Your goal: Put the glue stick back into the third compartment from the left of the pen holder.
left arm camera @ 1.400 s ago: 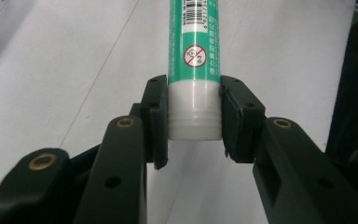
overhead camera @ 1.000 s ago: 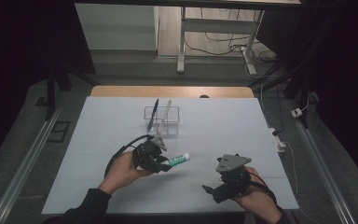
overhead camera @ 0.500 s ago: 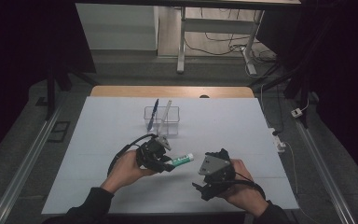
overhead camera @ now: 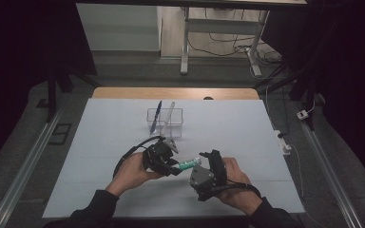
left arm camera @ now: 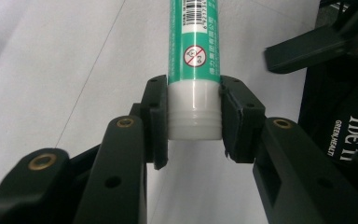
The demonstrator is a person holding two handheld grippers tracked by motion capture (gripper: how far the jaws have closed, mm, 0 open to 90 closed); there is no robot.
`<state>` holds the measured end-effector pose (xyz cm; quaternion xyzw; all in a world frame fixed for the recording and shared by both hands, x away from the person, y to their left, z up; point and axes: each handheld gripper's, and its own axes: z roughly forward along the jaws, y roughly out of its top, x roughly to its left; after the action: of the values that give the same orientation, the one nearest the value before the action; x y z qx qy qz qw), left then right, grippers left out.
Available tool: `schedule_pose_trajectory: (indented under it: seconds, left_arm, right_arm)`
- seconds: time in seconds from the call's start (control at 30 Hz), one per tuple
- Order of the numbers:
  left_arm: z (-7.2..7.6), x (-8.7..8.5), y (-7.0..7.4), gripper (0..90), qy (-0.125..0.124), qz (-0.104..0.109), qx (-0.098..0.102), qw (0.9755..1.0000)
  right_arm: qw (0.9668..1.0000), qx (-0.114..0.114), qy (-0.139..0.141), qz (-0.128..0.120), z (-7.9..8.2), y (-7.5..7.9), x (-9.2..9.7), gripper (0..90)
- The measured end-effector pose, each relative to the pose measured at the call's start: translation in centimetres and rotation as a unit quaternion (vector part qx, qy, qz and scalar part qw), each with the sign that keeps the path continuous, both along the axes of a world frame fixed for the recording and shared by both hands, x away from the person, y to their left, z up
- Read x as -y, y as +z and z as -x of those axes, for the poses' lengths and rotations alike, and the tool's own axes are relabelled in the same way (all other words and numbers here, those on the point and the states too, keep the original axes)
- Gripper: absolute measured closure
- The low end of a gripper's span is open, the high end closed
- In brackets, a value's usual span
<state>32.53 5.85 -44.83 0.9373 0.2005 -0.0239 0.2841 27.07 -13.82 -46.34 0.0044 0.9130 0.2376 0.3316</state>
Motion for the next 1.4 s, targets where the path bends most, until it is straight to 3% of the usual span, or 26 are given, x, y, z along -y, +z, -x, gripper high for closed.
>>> schedule_pose_trajectory:
  seconds: [0.13,0.4,0.67,1.1,1.13,1.2,1.27,1.4]
  left_arm:
    - [0.0,0.2,0.1,64.8,-0.001,-0.002,-0.002,1.0]
    - [0.0,0.5,0.2,64.8,-0.002,-0.005,-0.006,1.0]
    - [0.0,0.8,0.2,64.8,-0.004,-0.004,-0.008,1.0]
    - [0.0,1.1,0.0,64.8,-0.004,-0.007,-0.01,0.9999]
    - [0.0,1.1,0.0,64.8,-0.004,-0.007,-0.009,0.9999]
    - [0.0,1.1,0.0,64.7,-0.004,-0.006,-0.008,0.9999]
    - [0.0,1.0,0.1,64.7,-0.005,-0.005,-0.006,1.0]
    - [0.0,1.0,0.1,64.3,-0.01,0.002,0.0,0.9999]
  right_arm:
    - [0.9989,0.035,0.017,0.028,-0.1,-0.2,-0.5,8.2]
    - [0.9967,0.056,0.04,0.043,0.1,-0.7,-1.0,25.3]
    - [0.9905,0.099,0.066,0.068,0.5,-1.0,-1.6,42.6]
    - [0.9835,0.128,0.078,0.101,0.8,-1.6,-2.1,61.0]
    - [0.9825,0.135,0.085,0.096,0.7,-1.7,-2.2,61.7]
    - [0.9804,0.138,0.087,0.11,0.8,-1.7,-2.2,62.9]
    - [0.9806,0.14,0.089,0.105,0.8,-1.8,-2.2,64.0]
    - [0.9814,0.128,0.082,0.117,1.0,-1.7,-2.2,65.9]
